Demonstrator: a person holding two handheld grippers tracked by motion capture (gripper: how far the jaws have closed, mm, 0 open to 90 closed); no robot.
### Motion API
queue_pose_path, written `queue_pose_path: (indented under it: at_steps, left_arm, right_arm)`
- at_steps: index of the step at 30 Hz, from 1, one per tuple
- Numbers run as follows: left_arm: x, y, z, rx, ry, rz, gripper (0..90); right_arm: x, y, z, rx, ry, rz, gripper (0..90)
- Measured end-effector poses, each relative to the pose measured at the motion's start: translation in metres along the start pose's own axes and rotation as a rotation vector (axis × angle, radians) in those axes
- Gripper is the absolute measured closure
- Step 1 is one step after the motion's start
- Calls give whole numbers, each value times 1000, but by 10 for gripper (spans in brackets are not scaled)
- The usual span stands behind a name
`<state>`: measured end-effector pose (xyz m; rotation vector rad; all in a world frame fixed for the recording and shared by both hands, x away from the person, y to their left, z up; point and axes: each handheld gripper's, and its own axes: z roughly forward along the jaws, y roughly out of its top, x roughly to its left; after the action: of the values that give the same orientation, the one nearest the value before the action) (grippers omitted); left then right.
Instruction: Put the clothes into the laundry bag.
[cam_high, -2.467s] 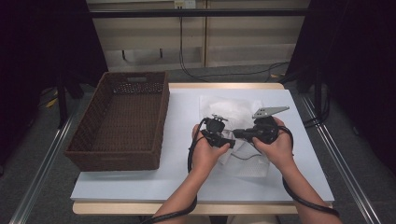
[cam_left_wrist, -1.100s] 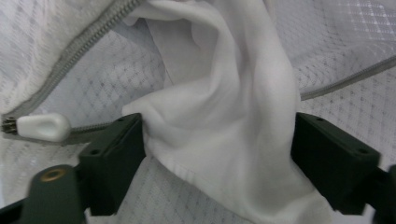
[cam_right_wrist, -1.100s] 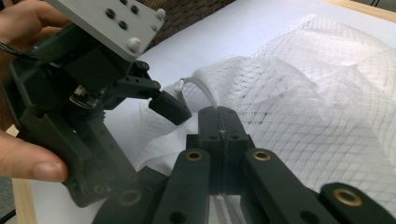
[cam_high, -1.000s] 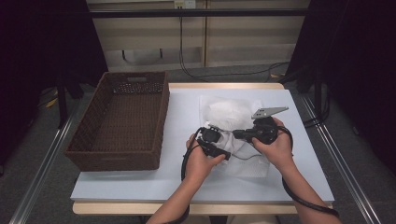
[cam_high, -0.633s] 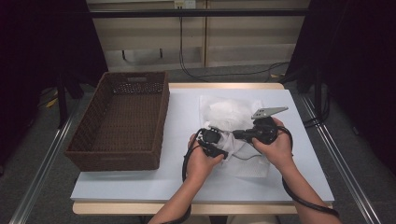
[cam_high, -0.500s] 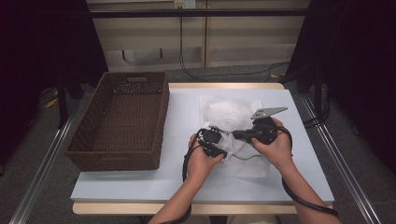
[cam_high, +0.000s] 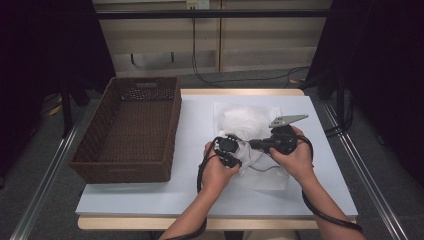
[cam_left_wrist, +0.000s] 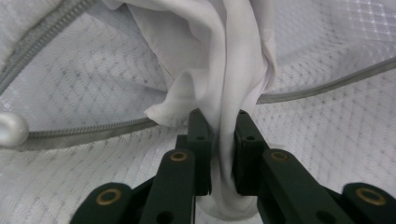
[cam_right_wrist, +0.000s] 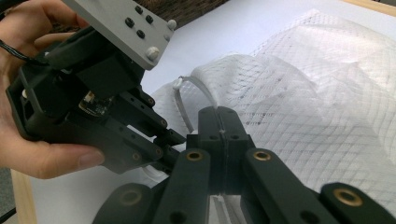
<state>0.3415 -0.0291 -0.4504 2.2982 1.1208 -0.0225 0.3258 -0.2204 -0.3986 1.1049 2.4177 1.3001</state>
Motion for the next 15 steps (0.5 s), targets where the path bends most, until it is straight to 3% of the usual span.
queue_pose_path:
  at_steps: [4,5,7,10,11,15]
  left_arm:
    - [0,1,-3,-30,-16,-26,829]
    - [2,2,-5,-26,-23,-9,832]
    - [1,4,-8,-42,-34,-17,836]
    - [0,9,-10,-53,-20,-7,839]
    - [-1,9,-9,-74,-28,-27,840]
    - [-3,15,-8,-94,-23,-26,840]
  right_arm:
    - [0,0,-1,-2,-1,0,900]
    - [0,0,-1,-1,0,0,900]
    - [0,0,0,-1,2,1,900]
    - [1,0,0,-1,3,0,900]
    - [1,0,0,-1,3,-2,900]
    - [1,1,0,-1,2,-2,900]
